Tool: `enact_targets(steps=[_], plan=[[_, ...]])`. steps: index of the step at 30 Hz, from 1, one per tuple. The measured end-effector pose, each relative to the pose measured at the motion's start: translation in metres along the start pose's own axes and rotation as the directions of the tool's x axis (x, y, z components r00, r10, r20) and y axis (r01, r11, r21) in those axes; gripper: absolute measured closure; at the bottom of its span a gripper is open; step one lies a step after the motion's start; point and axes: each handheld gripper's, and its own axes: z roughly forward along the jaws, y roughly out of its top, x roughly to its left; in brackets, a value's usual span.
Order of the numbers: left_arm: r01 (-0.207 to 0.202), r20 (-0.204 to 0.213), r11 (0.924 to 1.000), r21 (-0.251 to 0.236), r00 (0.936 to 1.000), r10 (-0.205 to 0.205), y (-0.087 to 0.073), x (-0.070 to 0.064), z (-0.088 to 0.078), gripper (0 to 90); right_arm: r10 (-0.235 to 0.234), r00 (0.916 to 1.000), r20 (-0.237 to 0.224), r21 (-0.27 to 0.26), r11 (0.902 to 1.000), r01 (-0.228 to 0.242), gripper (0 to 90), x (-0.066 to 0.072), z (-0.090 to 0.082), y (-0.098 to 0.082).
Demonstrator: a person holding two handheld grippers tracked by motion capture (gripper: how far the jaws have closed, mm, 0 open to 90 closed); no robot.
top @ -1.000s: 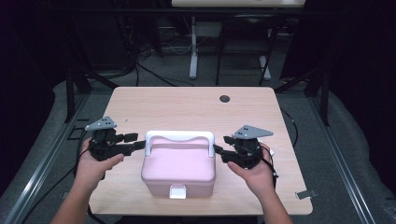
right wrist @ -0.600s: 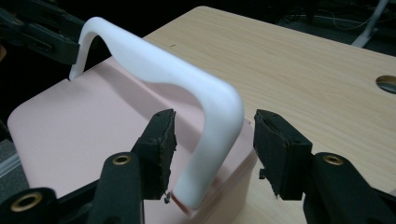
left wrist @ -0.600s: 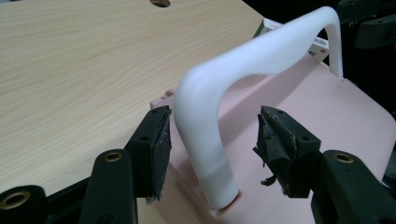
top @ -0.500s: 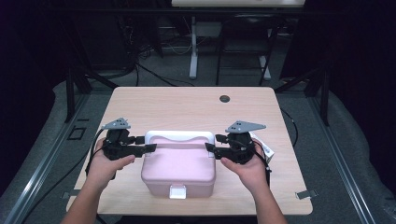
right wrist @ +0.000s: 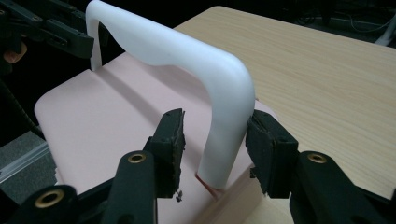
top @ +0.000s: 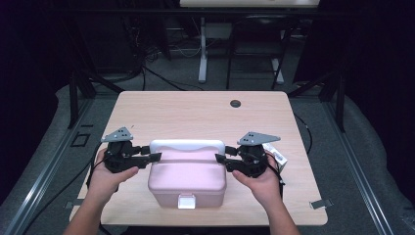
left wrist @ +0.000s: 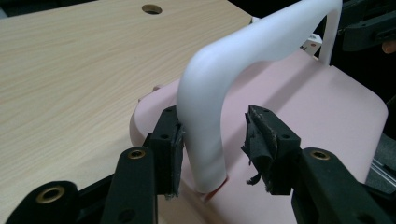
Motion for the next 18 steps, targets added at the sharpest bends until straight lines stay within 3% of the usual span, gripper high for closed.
enact_targets(steps=[3, 18], plan=[[-0.03, -0.009, 0.9995, -0.002, 0.9995, 0.03, -0.003, -0.003, -0.003, 60.3, -0.02, 0.9998, 0.001, 0.006, 0.9998, 0.02, 59.4, 0.004, -0.003, -0.001], [-0.025, -0.014, 0.9995, 0.018, 0.9996, 0.025, -0.012, -0.003, 0.003, 65.5, -0.022, 0.9997, -0.011, 0.054, 0.9983, 0.022, 69.3, -0.001, 0.004, -0.009]])
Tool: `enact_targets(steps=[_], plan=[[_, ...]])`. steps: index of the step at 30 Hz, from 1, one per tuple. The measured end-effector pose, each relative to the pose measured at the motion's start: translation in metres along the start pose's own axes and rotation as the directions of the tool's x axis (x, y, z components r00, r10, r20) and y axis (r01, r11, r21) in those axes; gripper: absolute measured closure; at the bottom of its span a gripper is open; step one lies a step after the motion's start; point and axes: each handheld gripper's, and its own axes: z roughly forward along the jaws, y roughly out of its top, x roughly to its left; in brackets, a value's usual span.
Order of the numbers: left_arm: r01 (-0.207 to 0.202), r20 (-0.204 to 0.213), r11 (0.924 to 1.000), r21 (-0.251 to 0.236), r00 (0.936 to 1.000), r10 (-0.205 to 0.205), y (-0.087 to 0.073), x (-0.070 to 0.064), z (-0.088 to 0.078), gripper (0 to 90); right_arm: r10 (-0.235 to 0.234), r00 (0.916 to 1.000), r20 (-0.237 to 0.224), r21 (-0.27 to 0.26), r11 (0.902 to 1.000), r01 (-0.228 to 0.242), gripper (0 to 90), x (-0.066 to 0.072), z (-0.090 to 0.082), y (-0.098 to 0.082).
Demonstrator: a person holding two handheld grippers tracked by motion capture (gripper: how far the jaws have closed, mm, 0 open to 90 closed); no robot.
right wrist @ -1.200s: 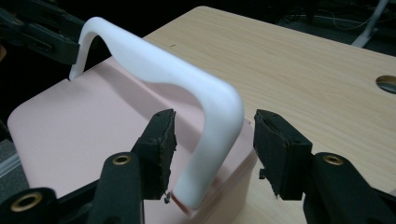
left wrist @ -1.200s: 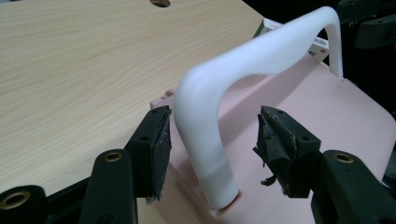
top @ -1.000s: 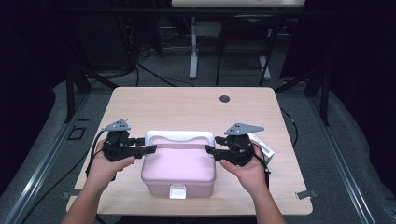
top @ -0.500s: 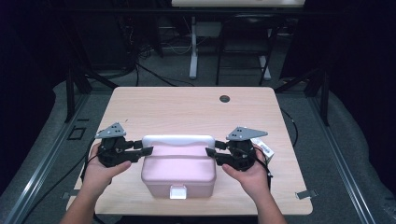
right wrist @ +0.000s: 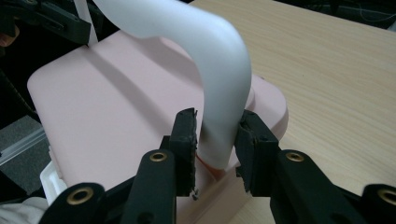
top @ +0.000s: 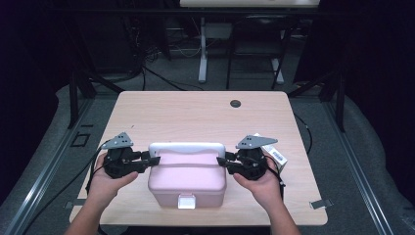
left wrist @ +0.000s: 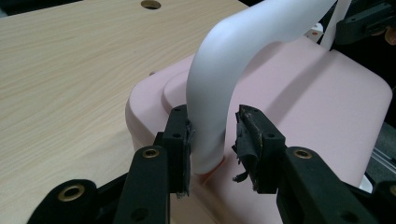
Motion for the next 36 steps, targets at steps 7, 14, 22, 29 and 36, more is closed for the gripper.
enact_targets(steps=[7, 14, 22, 29, 36], plan=[[0.003, 0.012, 0.9999, 0.015, 0.9999, -0.003, -0.0026, 0.0035, 0.0025, 69.0, 0.007, 0.9999, -0.012, 0.013, 0.9999, -0.007, 71.1, -0.002, 0.0055, -0.0038], [-0.016, -0.002, 0.9998, 0.011, 0.9999, 0.016, -0.0025, 0.0021, 0.0021, 71.2, -0.01, 0.9999, 0.001, 0.001, 0.9999, 0.01, 68.9, 0.0012, 0.0072, -0.0037], [-0.049, -0.012, 0.9986, 0.018, 0.9987, 0.049, -0.0015, -0.0004, 0.0022, 68.4, -0.012, 0.9999, 0.005, 0.001, 0.9999, 0.012, 63.9, 0.0042, 0.009, -0.0031], [-0.043, -0.015, 0.999, 0.013, 0.999, 0.043, -0.002, -0.0011, 0.0026, 67.8, -0.022, 0.9996, 0.019, -0.007, 0.9997, 0.022, 63.0, 0.0062, 0.0105, -0.0034], [-0.048, -0.022, 0.9988, 0.008, 0.9986, 0.048, -0.0014, -0.0014, 0.0001, 73.2, -0.025, 0.9993, 0.026, -0.017, 0.9995, 0.026, 72.9, 0.0056, 0.0077, -0.0033]])
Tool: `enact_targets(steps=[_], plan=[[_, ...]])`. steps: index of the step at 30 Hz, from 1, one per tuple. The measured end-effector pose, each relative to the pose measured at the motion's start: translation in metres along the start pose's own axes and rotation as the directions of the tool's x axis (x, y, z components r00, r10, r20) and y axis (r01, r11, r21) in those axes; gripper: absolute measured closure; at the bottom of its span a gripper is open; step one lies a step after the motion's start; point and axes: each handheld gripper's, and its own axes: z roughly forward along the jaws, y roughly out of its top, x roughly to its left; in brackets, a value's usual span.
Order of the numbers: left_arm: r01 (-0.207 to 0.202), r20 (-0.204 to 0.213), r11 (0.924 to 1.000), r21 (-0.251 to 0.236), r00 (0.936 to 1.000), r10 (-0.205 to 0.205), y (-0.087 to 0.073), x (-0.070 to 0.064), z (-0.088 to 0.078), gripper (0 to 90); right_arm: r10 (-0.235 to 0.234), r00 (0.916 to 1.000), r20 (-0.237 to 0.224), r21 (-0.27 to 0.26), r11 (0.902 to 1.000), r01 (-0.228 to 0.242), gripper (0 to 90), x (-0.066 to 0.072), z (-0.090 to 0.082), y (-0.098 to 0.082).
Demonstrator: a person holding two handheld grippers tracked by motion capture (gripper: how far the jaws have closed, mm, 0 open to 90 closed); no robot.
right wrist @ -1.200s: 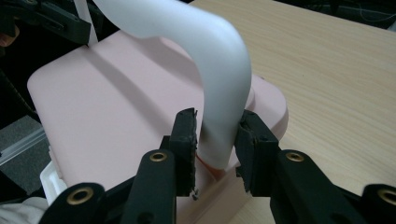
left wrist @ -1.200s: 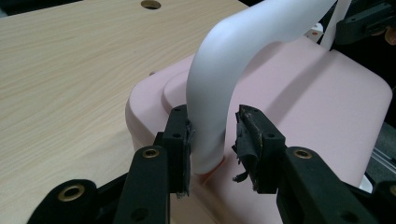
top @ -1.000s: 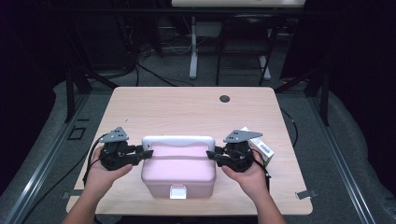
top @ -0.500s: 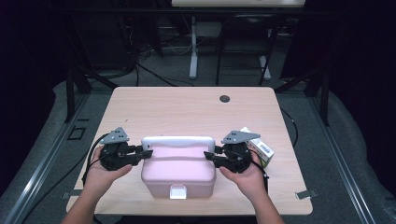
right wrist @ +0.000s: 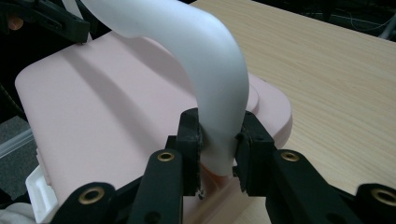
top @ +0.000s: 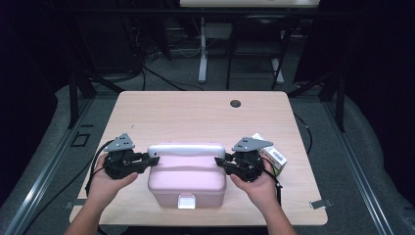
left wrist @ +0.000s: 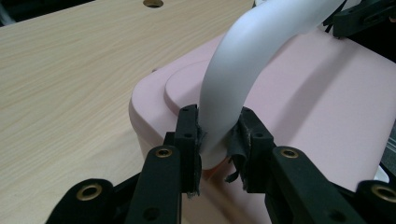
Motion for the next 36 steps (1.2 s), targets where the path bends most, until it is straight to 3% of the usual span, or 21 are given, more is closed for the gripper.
enact_targets(steps=[13, 22, 36], plan=[[-0.001, -0.011, 0.9993, -0.038, 0.9999, 0.0, 0.005, -0.001, -0.005, 73.7, -0.003, 1.0, 0.0, -0.043, 0.9991, 0.003, 73.4, 0.0, -0.005, 0.005], [0.005, 0.003, 0.9981, -0.062, 1.0, -0.005, 0.01, 0.002, -0.009, 73.8, -0.016, 0.9999, -0.003, -0.052, 0.9985, 0.016, 73.3, 0.0, -0.008, 0.011], [0.025, 0.005, 0.9963, -0.082, 0.9997, -0.025, 0.015, 0.005, -0.009, 73.1, 0.011, 0.9995, -0.031, -0.065, 0.9978, -0.013, 74.0, -0.005, -0.01, 0.016]])
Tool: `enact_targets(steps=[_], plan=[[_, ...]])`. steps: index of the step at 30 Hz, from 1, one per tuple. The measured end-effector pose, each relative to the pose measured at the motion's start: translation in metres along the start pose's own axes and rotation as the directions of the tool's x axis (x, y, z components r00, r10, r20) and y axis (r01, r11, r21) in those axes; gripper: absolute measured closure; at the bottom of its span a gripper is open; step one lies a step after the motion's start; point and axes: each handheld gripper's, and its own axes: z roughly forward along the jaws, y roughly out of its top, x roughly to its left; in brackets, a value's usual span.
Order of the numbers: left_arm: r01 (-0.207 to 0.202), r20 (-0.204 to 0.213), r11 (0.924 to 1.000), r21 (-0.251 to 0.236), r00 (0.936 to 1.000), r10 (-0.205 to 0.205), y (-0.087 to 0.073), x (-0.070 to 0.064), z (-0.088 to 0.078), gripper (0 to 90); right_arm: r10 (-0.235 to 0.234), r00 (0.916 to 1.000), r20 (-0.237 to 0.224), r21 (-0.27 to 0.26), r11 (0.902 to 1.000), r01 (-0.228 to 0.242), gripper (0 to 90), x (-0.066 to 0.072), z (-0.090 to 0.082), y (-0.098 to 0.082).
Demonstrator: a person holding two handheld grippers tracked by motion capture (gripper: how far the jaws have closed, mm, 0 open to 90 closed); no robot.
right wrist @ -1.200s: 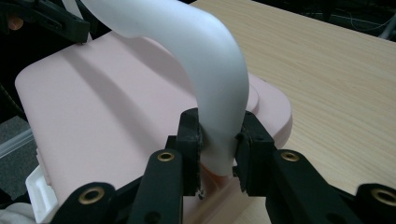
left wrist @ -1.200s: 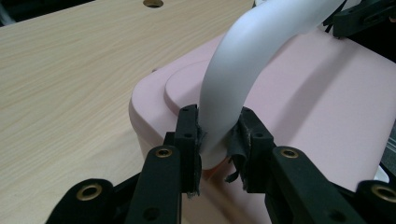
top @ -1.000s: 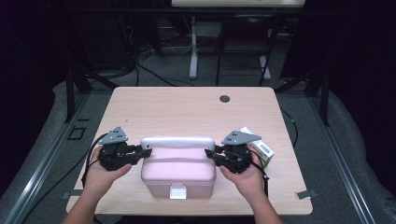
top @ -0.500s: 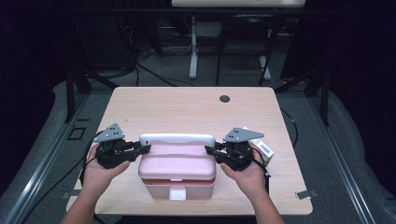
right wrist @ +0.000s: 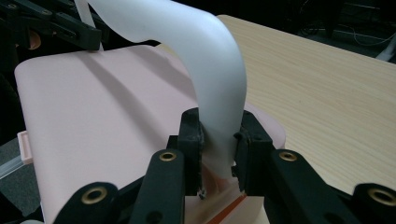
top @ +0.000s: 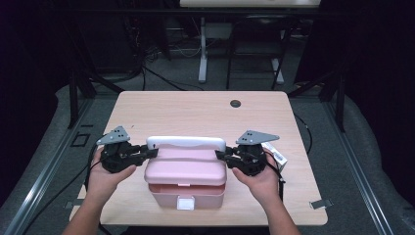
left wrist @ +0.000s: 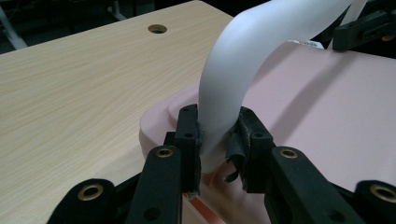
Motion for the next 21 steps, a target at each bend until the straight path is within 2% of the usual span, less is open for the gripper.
enact_targets(steps=[5, 8, 16, 21], plan=[[0.008, -0.011, 0.9991, -0.043, 0.9999, -0.009, 0.0, 0.001, -0.013, 68.9, 0.001, 1.0, 0.001, -0.009, 1.0, -0.001, 74.1, 0.0, -0.002, 0.002], [0.007, -0.014, 0.9989, -0.047, 0.9999, -0.008, 0.0, 0.001, -0.017, 69.4, 0.005, 1.0, -0.004, -0.012, 0.9999, -0.005, 74.1, -0.001, -0.002, 0.002], [0.008, -0.017, 0.9993, -0.036, 0.9998, -0.008, -0.007, 0.003, -0.029, 79.0, 0.023, 0.9992, -0.032, -0.023, 0.9994, -0.024, 74.1, -0.007, -0.003, 0.007], [0.011, -0.036, 0.9996, -0.026, 0.9993, -0.012, -0.013, 0.001, -0.035, 87.4, 0.03, 0.9983, -0.05, -0.031, 0.999, -0.031, 73.8, -0.01, -0.004, 0.011]])
